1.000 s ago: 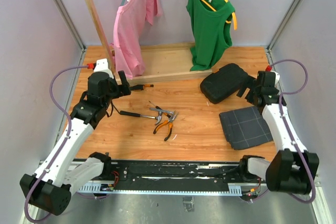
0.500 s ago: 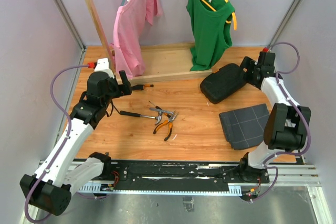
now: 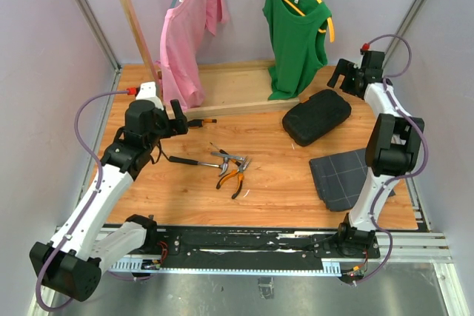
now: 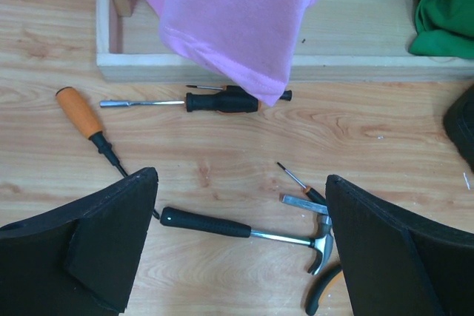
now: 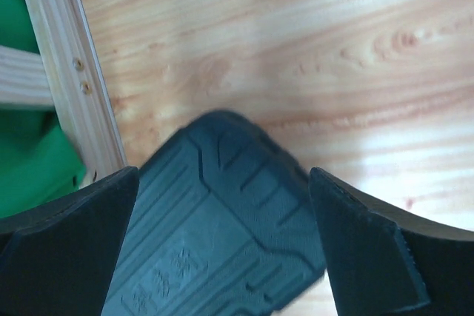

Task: Sort the tools into containers
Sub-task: Move the storage box to the center of the board.

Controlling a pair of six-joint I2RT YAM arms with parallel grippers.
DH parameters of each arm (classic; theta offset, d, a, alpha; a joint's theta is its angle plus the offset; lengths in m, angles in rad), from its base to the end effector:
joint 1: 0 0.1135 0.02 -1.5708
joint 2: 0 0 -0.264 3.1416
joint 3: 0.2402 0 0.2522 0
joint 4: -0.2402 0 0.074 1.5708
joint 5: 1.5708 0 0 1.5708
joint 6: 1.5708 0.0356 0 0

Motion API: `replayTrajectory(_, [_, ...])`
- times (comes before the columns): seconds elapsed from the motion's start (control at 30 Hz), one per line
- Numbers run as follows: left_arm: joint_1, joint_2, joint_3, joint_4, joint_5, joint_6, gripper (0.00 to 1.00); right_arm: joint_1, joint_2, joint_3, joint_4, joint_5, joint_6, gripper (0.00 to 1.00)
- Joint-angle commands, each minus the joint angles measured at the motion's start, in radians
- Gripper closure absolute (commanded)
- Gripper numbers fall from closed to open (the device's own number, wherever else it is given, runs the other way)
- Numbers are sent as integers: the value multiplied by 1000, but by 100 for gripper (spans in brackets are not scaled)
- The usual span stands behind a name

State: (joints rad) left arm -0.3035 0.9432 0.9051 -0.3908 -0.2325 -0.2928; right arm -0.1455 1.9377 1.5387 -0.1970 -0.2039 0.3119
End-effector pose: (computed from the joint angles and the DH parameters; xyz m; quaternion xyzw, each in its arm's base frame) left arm 0.2037 -0.0552 0.3326 -0.0582 0.8360 -0.0644 0.5418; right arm 0.4501 -0.0587 0.2589 0.1529 0.8669 0.1283 0.4568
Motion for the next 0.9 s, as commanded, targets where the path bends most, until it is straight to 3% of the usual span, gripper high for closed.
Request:
replayTrajectory(0.0, [9, 1, 22, 22, 57, -29, 1, -18, 117, 139, -52, -58, -66, 1])
replayTrajectory(0.5, [8, -9, -55, -20, 63, -77, 1, 9, 393, 425, -155, -95, -67, 1])
replayTrajectory(0.87, [8, -6, -67, -5, 96, -79, 2, 62, 341, 320, -159, -117, -187, 1])
